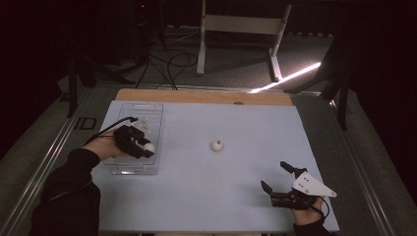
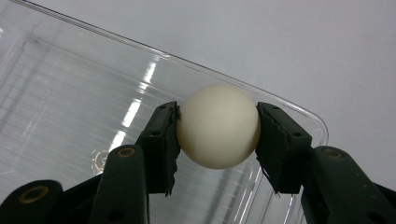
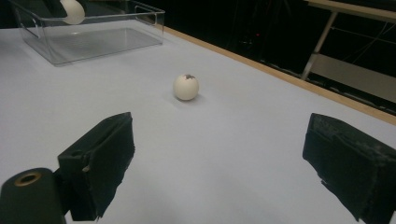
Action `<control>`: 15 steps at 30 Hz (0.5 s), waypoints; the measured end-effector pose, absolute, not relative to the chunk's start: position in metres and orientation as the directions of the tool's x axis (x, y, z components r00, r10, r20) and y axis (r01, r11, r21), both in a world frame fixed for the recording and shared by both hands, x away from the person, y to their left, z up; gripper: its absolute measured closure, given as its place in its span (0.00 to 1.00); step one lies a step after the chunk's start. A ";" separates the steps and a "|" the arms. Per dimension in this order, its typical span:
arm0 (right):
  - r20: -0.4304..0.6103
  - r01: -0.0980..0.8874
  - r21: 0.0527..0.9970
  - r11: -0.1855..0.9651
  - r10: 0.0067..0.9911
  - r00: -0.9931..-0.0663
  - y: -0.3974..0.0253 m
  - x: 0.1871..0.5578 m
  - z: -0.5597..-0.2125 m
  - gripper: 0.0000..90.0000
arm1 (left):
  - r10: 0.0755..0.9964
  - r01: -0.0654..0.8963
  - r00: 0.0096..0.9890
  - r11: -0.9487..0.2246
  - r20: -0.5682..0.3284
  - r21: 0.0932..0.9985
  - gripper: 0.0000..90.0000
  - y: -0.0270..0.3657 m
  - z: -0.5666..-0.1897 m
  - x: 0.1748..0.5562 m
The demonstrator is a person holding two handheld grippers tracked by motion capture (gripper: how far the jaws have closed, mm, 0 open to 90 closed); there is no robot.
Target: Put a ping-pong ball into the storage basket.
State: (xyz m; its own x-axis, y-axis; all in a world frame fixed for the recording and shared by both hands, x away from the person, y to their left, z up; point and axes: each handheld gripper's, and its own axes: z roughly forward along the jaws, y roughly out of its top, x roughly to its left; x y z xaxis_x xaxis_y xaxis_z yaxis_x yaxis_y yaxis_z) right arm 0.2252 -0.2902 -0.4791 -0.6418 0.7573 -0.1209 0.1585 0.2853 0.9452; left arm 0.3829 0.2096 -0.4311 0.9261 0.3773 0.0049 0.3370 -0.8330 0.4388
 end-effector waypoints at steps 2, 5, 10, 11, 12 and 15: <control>-0.121 0.158 0.945 0.285 0.757 -0.642 -0.290 0.225 -0.479 0.10 | 0.381 0.340 0.925 -0.832 0.006 0.438 0.58 0.209 -0.431 0.383; -0.122 0.157 0.945 0.286 0.758 -0.641 -0.291 0.225 -0.479 0.10 | 0.383 0.342 0.924 -0.832 0.008 0.437 0.58 0.209 -0.431 0.384; -0.120 0.158 0.946 0.284 0.758 -0.641 -0.291 0.225 -0.479 0.10 | 0.375 0.337 0.927 -0.832 0.000 0.442 0.58 0.209 -0.431 0.384; -0.121 0.159 0.945 0.286 0.757 -0.642 -0.291 0.225 -0.479 0.10 | 0.376 0.335 0.927 -0.833 0.005 0.440 0.58 0.209 -0.431 0.384; -0.121 0.158 0.945 0.285 0.757 -0.642 -0.291 0.226 -0.480 0.10 | 0.373 0.334 0.928 -0.830 -0.002 0.447 0.58 0.209 -0.431 0.384; -0.119 0.161 0.945 0.283 0.759 -0.640 -0.291 0.225 -0.479 0.10 | 0.374 0.334 0.928 -0.829 0.000 0.449 0.57 0.210 -0.431 0.384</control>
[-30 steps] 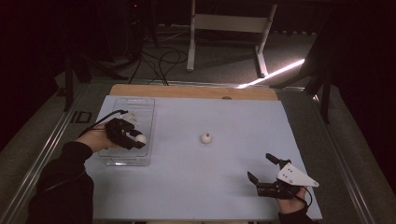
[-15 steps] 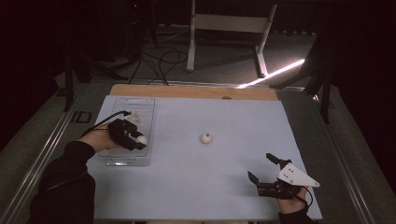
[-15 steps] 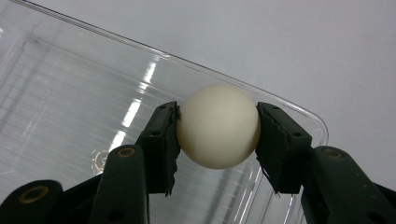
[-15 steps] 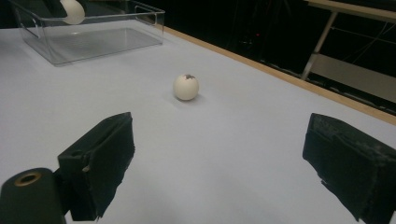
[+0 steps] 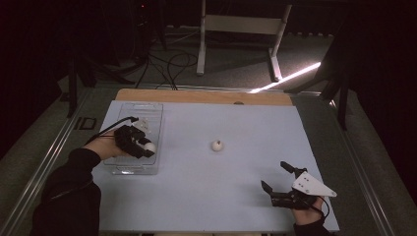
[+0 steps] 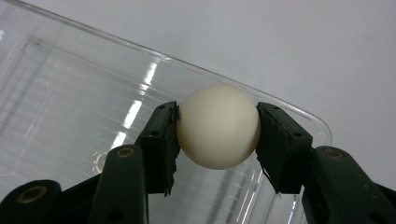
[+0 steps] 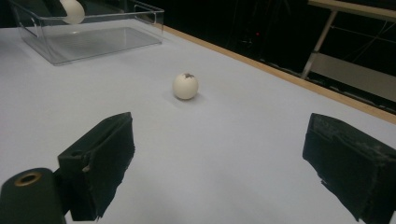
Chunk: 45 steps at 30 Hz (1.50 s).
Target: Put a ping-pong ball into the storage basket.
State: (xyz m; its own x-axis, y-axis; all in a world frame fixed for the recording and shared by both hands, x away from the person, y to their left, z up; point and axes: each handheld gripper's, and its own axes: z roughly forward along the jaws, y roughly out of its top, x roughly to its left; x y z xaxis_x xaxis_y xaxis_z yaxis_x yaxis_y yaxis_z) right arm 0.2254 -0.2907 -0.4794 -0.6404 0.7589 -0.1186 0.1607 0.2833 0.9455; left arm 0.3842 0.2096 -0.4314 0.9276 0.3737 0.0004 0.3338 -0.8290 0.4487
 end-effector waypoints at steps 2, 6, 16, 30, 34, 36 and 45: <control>-0.120 0.160 0.945 0.284 0.759 -0.640 -0.291 0.226 -0.479 0.10 | 0.385 0.344 0.923 -0.825 -0.001 0.448 0.57 0.210 -0.432 0.385; -0.121 0.161 0.945 0.286 0.759 -0.639 -0.291 0.226 -0.480 0.10 | 0.390 0.351 0.921 -0.808 -0.016 0.474 0.50 0.210 -0.431 0.385; -0.121 0.161 0.945 0.286 0.759 -0.639 -0.291 0.225 -0.479 0.10 | 0.403 0.373 0.914 -0.781 -0.051 0.501 0.07 0.210 -0.423 0.388; -0.125 0.159 0.944 0.289 0.759 -0.639 -0.291 0.225 -0.479 0.10 | 0.366 0.334 0.930 -0.792 -0.041 0.511 0.00 0.198 -0.416 0.383; -0.126 0.157 0.944 0.290 0.758 -0.640 -0.291 0.225 -0.478 0.10 | 0.352 0.322 0.935 -0.794 -0.042 0.515 0.00 0.193 -0.412 0.381; -0.128 0.156 0.944 0.290 0.758 -0.640 -0.291 0.225 -0.478 0.10 | 0.352 0.322 0.935 -0.794 -0.042 0.515 0.00 0.193 -0.412 0.381; -0.124 0.157 0.945 0.288 0.757 -0.641 -0.290 0.224 -0.478 0.10 | 0.336 0.307 0.941 -0.792 -0.043 0.527 0.00 0.183 -0.406 0.378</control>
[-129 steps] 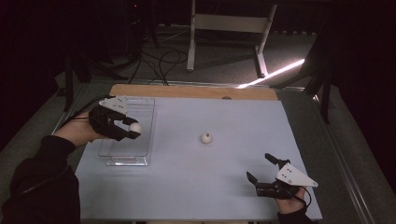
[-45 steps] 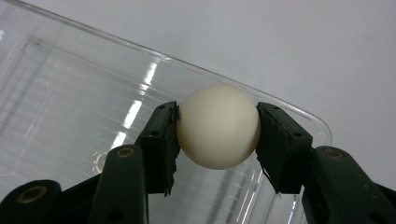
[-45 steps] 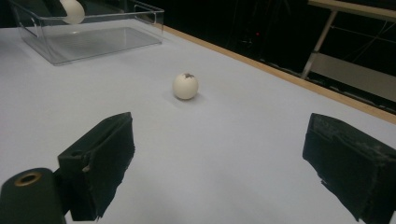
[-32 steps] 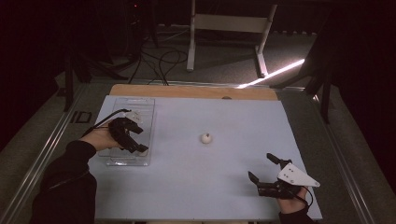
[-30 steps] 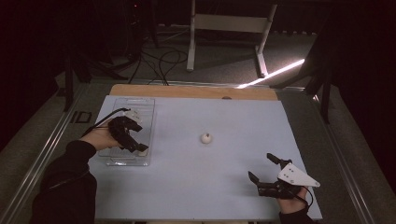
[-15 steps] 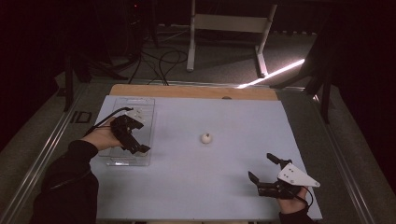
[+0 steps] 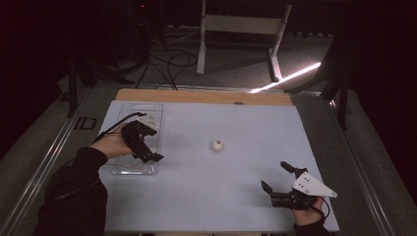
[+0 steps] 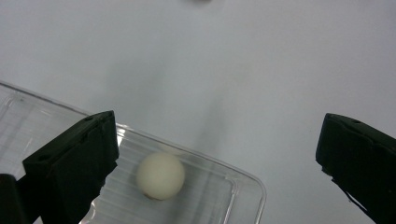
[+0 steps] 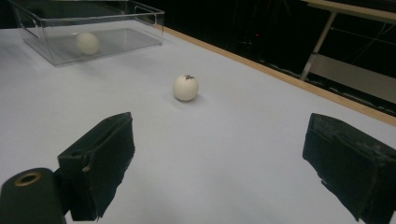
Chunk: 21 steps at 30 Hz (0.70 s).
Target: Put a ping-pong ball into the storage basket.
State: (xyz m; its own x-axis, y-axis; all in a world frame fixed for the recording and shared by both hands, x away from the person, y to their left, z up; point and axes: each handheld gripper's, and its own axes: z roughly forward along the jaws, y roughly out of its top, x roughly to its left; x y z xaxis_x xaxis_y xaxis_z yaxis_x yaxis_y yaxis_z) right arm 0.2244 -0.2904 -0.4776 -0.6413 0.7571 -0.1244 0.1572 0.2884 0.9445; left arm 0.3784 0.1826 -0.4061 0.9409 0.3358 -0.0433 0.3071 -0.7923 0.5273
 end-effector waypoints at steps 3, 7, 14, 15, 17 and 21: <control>-0.125 0.156 0.945 0.288 0.758 -0.641 -0.291 0.224 -0.478 0.10 | 0.337 0.312 0.940 -0.791 -0.051 0.526 0.00 0.180 -0.406 0.378; -0.125 0.156 0.945 0.289 0.757 -0.641 -0.290 0.225 -0.478 0.10 | 0.332 0.312 0.941 -0.790 -0.060 0.528 0.00 0.176 -0.406 0.378; -0.125 0.156 0.945 0.288 0.758 -0.641 -0.291 0.225 -0.478 0.10 | 0.346 0.326 0.936 -0.784 -0.065 0.528 0.00 0.165 -0.406 0.378; -0.124 0.158 0.944 0.289 0.757 -0.641 -0.291 0.225 -0.478 0.10 | 0.342 0.321 0.938 -0.790 -0.059 0.522 0.00 0.162 -0.405 0.377; -0.123 0.160 0.944 0.288 0.758 -0.641 -0.291 0.225 -0.478 0.10 | 0.349 0.323 0.936 -0.788 -0.052 0.525 0.00 0.157 -0.403 0.376; -0.122 0.160 0.945 0.287 0.757 -0.642 -0.290 0.225 -0.478 0.10 | 0.359 0.333 0.931 -0.772 -0.061 0.542 0.00 0.152 -0.398 0.376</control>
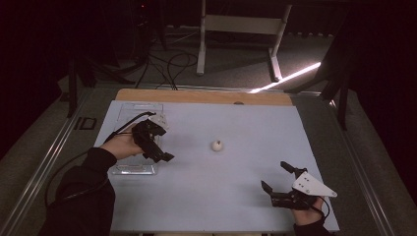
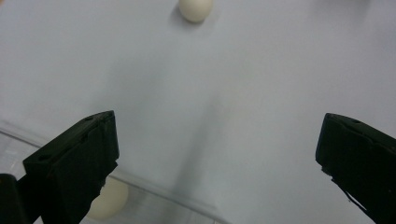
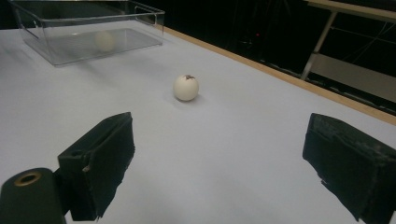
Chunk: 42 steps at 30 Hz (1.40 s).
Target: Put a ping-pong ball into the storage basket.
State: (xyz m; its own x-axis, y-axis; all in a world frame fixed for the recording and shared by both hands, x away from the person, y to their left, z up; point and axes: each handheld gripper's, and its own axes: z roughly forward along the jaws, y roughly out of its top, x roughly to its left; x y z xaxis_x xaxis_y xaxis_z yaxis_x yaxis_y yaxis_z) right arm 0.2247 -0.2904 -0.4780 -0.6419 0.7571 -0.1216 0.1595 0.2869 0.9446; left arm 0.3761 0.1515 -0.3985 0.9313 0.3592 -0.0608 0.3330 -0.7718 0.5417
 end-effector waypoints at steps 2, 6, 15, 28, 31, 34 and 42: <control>-0.124 0.157 0.945 0.288 0.756 -0.642 -0.290 0.225 -0.478 0.10 | 0.370 0.334 0.928 -0.774 -0.043 0.539 0.00 0.147 -0.398 0.375; -0.122 0.158 0.945 0.285 0.758 -0.641 -0.291 0.224 -0.477 0.10 | 0.360 0.324 0.932 -0.778 -0.042 0.539 0.00 0.143 -0.397 0.374; -0.122 0.157 0.946 0.285 0.759 -0.640 -0.291 0.224 -0.478 0.10 | 0.369 0.307 0.929 -0.775 0.000 0.553 0.00 0.120 -0.398 0.369; -0.122 0.158 0.945 0.285 0.758 -0.641 -0.291 0.224 -0.477 0.10 | 0.385 0.334 0.923 -0.783 -0.014 0.525 0.00 0.103 -0.401 0.372; -0.123 0.157 0.946 0.285 0.758 -0.641 -0.291 0.224 -0.477 0.10 | 0.393 0.351 0.919 -0.774 -0.034 0.527 0.00 0.098 -0.401 0.373; -0.123 0.158 0.945 0.287 0.757 -0.641 -0.291 0.224 -0.478 0.10 | 0.395 0.355 0.918 -0.782 -0.032 0.512 0.00 0.091 -0.402 0.373; -0.121 0.158 0.946 0.284 0.758 -0.641 -0.291 0.224 -0.478 0.10 | 0.389 0.362 0.920 -0.802 -0.043 0.475 0.00 0.077 -0.407 0.375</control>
